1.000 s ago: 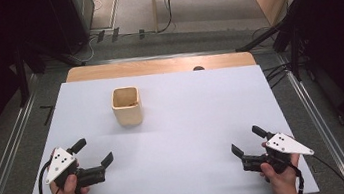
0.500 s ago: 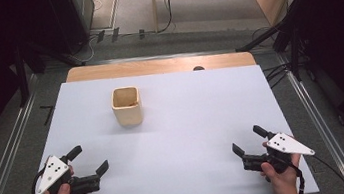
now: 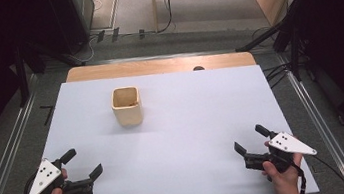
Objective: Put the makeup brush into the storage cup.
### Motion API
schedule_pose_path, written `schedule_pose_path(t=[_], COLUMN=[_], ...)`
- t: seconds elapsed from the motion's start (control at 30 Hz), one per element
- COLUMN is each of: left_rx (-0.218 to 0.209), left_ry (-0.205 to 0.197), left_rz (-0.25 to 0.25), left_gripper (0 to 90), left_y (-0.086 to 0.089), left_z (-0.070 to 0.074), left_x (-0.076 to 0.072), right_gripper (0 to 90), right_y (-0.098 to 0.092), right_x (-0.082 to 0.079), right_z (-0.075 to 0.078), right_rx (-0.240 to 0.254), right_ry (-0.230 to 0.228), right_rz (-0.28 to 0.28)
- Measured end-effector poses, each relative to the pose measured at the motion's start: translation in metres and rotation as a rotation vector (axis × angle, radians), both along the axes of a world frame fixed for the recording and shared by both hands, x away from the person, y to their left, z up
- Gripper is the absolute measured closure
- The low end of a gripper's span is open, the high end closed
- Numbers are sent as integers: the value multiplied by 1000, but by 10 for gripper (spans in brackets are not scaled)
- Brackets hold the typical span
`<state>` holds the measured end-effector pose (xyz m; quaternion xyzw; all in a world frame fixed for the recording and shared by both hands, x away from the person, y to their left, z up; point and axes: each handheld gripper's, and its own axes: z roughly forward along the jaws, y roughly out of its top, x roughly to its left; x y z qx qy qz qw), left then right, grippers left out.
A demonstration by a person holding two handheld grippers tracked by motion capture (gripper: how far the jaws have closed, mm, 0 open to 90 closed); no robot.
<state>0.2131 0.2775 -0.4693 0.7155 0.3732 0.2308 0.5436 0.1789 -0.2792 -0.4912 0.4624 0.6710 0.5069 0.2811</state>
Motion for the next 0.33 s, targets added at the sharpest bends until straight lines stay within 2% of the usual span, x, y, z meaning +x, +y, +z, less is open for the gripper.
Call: schedule_pose_path(t=[0.33], left_rx=[10], left_ry=[1], left_rz=[-5], left_gripper=[0], left_y=[-2], left_z=[-1], left_x=[1], right_gripper=[54], right_y=[-2], right_x=[-2], right_z=[1], right_rx=[0], right_ry=[-9], right_rz=[-3])
